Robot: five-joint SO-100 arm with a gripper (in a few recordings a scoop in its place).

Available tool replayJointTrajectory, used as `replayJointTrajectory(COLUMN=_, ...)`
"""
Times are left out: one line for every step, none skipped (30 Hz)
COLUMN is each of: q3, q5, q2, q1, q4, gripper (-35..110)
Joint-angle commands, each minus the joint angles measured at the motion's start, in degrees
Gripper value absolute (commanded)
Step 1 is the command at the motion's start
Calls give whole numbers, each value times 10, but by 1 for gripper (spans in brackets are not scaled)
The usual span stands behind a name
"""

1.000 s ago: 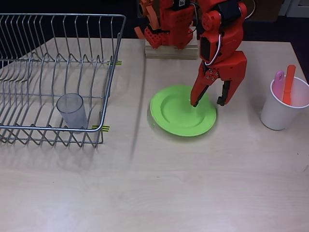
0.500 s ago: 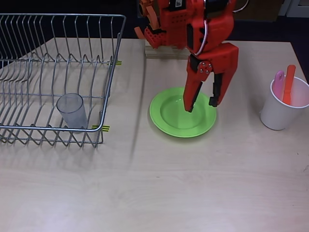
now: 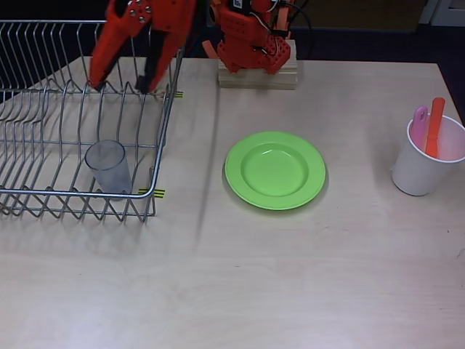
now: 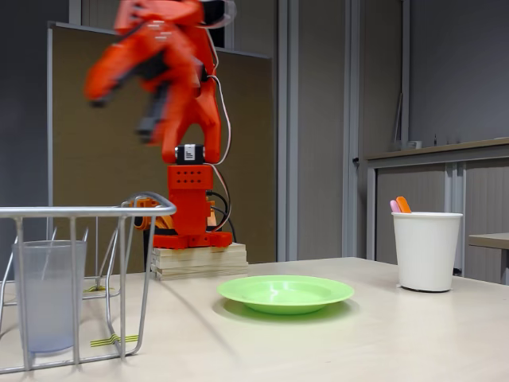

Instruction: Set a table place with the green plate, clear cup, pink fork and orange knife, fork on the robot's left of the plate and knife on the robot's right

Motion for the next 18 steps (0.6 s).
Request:
replayJointTrajectory(q3=-14, q5=-133, q2=-30, q1=49, q4=4, gripper=24)
replayJointTrajectory(q3=-11, q5=-177, q2=-39, q1=53, q4=4, gripper=24)
replayJointTrajectory(q3=-5, q5=-208, q2=-45, q1=57, q4=4, gripper=24)
replayJointTrajectory(q3=0, q5=-216, q2=-50, q1=60, q4=4, gripper=24)
replayJointTrajectory(q3=4, q5=-201, q2=-56, q1=62, q4=4, gripper=24)
replayJointTrajectory(q3=8, q5=-199, q2=-62, q1=67, q4=8, gripper=24)
replayJointTrajectory(q3=11, q5=-186, q2=-66, q1=70, q4=12, gripper=24)
replayJointTrajectory(q3=14, q5=-171, q2=-69, q1=72, q4=17, gripper=24)
replayJointTrajectory(q3=18, q5=-149, q2=-71, q1=73, q4=18, gripper=23)
replayJointTrajectory(q3=21, q5=-135, q2=-71, q1=73, q4=15, gripper=22)
replayJointTrajectory(q3=25, q5=-139, q2=-72, q1=74, q4=5, gripper=22)
replayJointTrajectory(q3=31, q5=-203, q2=-72, q1=74, q4=-16, gripper=21)
replayJointTrajectory(q3=34, q5=-285, q2=-73, q1=73, q4=-33, gripper=21)
replayJointTrajectory(q3=34, q5=-330, q2=-77, q1=73, q4=-41, gripper=21)
replayJointTrajectory(q3=30, q5=-372, q2=-83, q1=73, q4=-43, gripper=21)
replayJointTrajectory(q3=24, q5=-411, q2=-91, q1=73, q4=-47, gripper=20)
replayJointTrajectory(q3=17, q5=-429, q2=-100, q1=74, q4=-53, gripper=20)
replayJointTrajectory(q3=11, q5=-454, q2=-108, q1=75, q4=-54, gripper=20)
